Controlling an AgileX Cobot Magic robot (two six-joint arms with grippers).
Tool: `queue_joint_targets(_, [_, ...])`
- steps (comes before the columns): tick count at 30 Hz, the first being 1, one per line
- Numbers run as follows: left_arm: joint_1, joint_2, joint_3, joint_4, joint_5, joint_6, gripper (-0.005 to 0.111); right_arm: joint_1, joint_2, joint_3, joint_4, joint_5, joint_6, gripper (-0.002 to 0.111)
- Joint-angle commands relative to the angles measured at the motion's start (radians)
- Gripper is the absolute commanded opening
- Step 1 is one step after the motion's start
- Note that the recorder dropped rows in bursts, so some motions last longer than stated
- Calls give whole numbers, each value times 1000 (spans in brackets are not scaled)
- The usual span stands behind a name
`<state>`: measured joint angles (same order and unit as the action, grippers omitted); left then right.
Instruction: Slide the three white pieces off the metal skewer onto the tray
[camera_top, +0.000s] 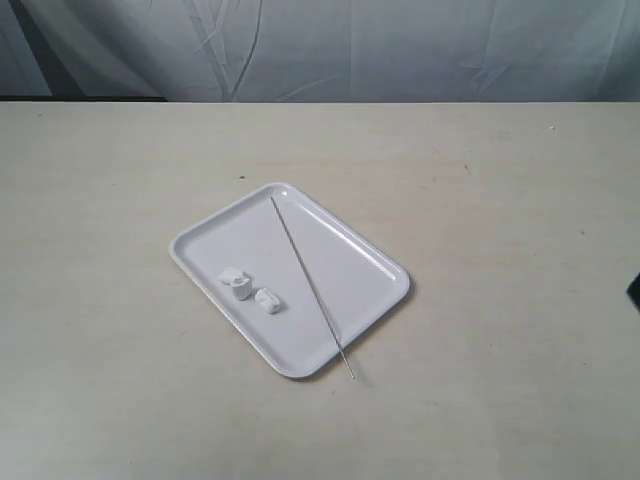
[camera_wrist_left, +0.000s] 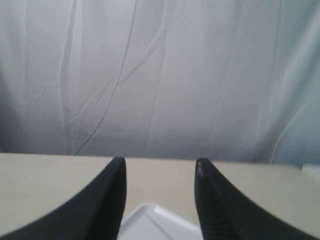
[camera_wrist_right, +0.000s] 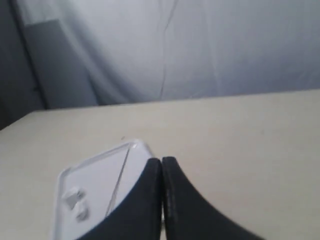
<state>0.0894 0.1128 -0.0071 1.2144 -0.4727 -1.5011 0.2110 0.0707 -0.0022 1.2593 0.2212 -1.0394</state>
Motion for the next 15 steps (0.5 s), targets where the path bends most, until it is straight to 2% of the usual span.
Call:
queue_joint_targets(1, [0,-7,5,-195,20,193,42,-154,-71,2,-31,-3,-6,-1])
queue_joint_targets(4, [0,-7,5,-210,123,406,42,-176,-71,2,-85,-46,-6,-1])
queue_joint_targets(5, [0,-7,5,-227,138,414,42,-176,-71,2,-92,-56,-6,-1])
queue_joint_targets(7, [0,-7,5,-353,167,496,42,-176,-71,2,-98,-85,-6,-1])
queue_joint_targets(8, [0,-7,5,-453,190,624,39,-176,-71,2,-144,-89,-6,-1])
queue_joint_targets(9, [0,-7,5,-509,198,680,35,-176,-71,2,-188,-89,4,-1])
queue_joint_targets(11, [0,-7,5,-750,230,921,14,-176,-71,2,-594,-86,397,-1])
queue_joint_targets(13, [-1,-7,5,-882,299,1067,0,-176,-71,2,-1089,-73,894,-1])
queue_joint_targets(14, [-1,-7,5,-925,335,1118,0,-176,-71,2,-1259,-64,1096,-1])
queue_joint_targets(15, [-3,-7,5,-979,385,1156,0,-176,-71,2,-1369,-60,1217,-1])
